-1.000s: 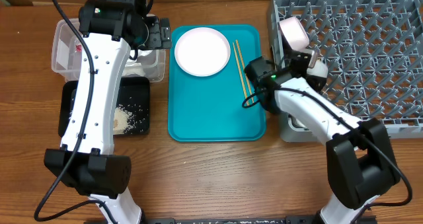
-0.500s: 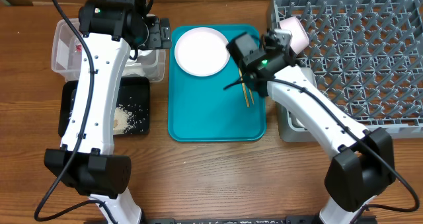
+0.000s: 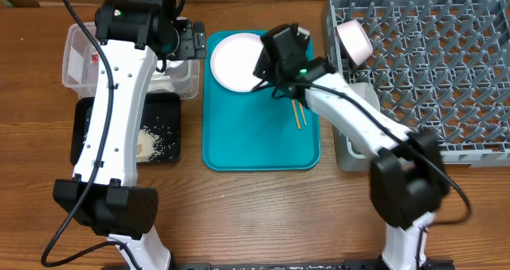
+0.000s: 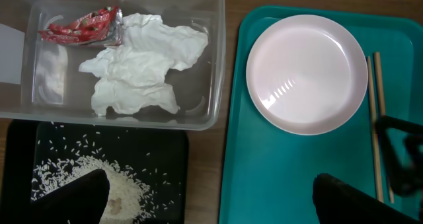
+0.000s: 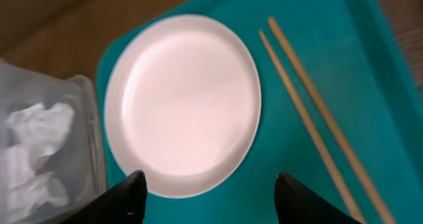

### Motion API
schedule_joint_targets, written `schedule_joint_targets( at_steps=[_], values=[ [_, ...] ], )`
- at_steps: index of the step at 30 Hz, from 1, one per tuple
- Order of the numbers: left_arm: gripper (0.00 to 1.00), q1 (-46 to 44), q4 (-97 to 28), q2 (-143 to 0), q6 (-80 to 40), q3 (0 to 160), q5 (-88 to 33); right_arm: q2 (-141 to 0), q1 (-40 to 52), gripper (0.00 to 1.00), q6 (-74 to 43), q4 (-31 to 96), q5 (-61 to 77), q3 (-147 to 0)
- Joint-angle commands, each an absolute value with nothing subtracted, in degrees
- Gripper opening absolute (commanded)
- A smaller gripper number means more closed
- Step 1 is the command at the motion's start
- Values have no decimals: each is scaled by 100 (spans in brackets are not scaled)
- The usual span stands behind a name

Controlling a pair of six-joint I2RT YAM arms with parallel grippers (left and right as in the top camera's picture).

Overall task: Sort waste into correct bins and load items into the dishwasher
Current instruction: 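Grasp the rim of the white plate with the right gripper, then lift the white plate and stand it upright in the rack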

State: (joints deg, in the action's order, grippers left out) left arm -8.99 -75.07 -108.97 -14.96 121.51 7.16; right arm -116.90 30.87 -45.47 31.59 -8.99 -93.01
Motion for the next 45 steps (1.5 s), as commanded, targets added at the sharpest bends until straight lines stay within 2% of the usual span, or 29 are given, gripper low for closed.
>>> schedule_joint_targets(
  at_steps=[1, 6, 11, 14, 17, 20, 28, 31, 37, 45],
  values=[
    [100, -913, -7496, -10794, -1590, 12228, 755, -12147, 3079, 63, -4980, 2971, -674, -9360],
    [100, -913, -7498, -10794, -1588, 12228, 755, -12510, 3094, 54, -5116, 2877, -676, -9360],
    [100, -913, -7496, -10794, -1590, 12228, 757, -12796, 3109, 40, -5129, 2792, -672, -9360],
    [100, -913, -7496, -10794, -1588, 12228, 755, -12886, 3118, 37, -5129, 2794, -672, -9360],
    [100, -913, -7496, -10794, -1590, 12228, 755, -12905, 3116, 29, -5129, 2805, -674, -9360],
    [100, -913, -7496, -10794, -1588, 12228, 755, -12905, 3116, 27, -5129, 2810, -676, -9360],
    [100, -913, -7496, -10794, -1590, 12228, 757, -12849, 3096, 4, -5098, 3391, -73, -9408],
    [100, -913, -7496, -10794, -1588, 12228, 755, -12650, 3030, 4, -5076, 3682, 58, -9498],
    [100, -913, -7496, -10794, -1588, 12228, 757, -11764, 2755, 4, -4066, 4217, 5, -9821],
    [100, -913, -7496, -10794, -1590, 12228, 757, -9992, 2174, 4, -2493, 4663, -1002, -10171]
  ],
)
